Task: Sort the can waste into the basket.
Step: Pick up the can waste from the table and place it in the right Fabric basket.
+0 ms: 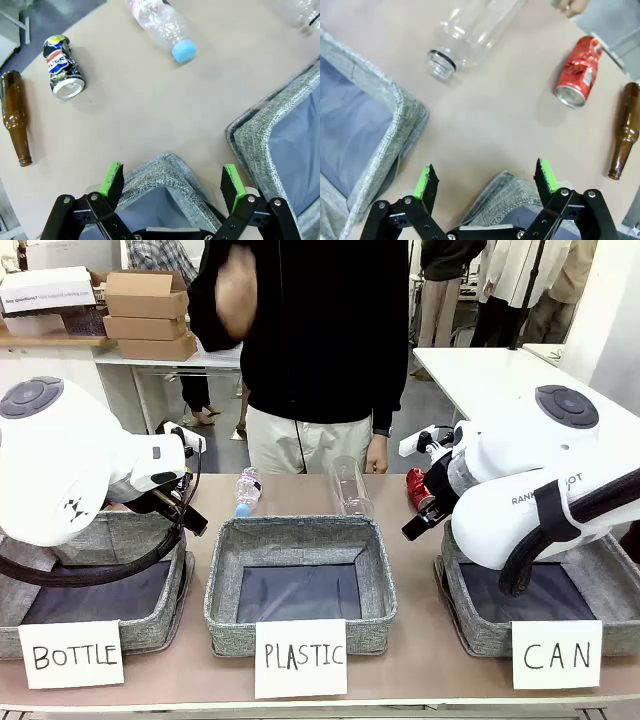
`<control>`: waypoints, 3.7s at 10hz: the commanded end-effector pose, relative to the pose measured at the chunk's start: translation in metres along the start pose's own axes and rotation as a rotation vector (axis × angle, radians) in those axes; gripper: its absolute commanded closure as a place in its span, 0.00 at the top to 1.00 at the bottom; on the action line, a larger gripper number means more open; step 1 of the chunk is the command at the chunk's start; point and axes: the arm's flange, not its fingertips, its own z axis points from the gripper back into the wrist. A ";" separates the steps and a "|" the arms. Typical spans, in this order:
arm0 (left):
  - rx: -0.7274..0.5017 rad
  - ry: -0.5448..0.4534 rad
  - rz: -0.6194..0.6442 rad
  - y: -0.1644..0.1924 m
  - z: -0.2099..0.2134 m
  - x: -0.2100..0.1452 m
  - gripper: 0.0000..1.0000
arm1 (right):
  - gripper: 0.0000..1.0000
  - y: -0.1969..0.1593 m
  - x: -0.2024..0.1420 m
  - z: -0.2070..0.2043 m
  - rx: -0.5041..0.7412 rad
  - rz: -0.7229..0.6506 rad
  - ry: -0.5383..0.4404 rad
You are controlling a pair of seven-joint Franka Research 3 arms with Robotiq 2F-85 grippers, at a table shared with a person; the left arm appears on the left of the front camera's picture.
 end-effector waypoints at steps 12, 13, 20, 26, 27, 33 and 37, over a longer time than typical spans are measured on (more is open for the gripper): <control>0.047 -0.042 0.022 -0.003 0.049 0.025 1.00 | 1.00 -0.005 0.019 0.052 0.004 -0.109 -0.046; 0.017 -0.095 0.147 -0.010 0.115 0.043 1.00 | 1.00 -0.008 0.022 0.123 0.029 -0.168 -0.104; -0.291 -0.271 0.091 -0.039 0.245 0.027 1.00 | 1.00 -0.007 0.016 0.238 0.262 -0.280 -0.261; -1.169 -0.589 0.776 0.105 0.206 -0.075 1.00 | 1.00 -0.115 -0.089 0.208 1.212 -1.192 -0.471; -1.178 -0.570 0.830 0.110 0.193 -0.083 1.00 | 1.00 -0.117 -0.099 0.205 1.154 -1.238 -0.470; -1.174 -0.576 0.767 0.156 0.203 -0.068 1.00 | 1.00 -0.145 -0.080 0.223 1.046 -0.835 -0.423; -0.481 -0.178 0.577 0.152 0.195 -0.011 1.00 | 1.00 -0.145 -0.080 0.223 1.046 -0.835 -0.423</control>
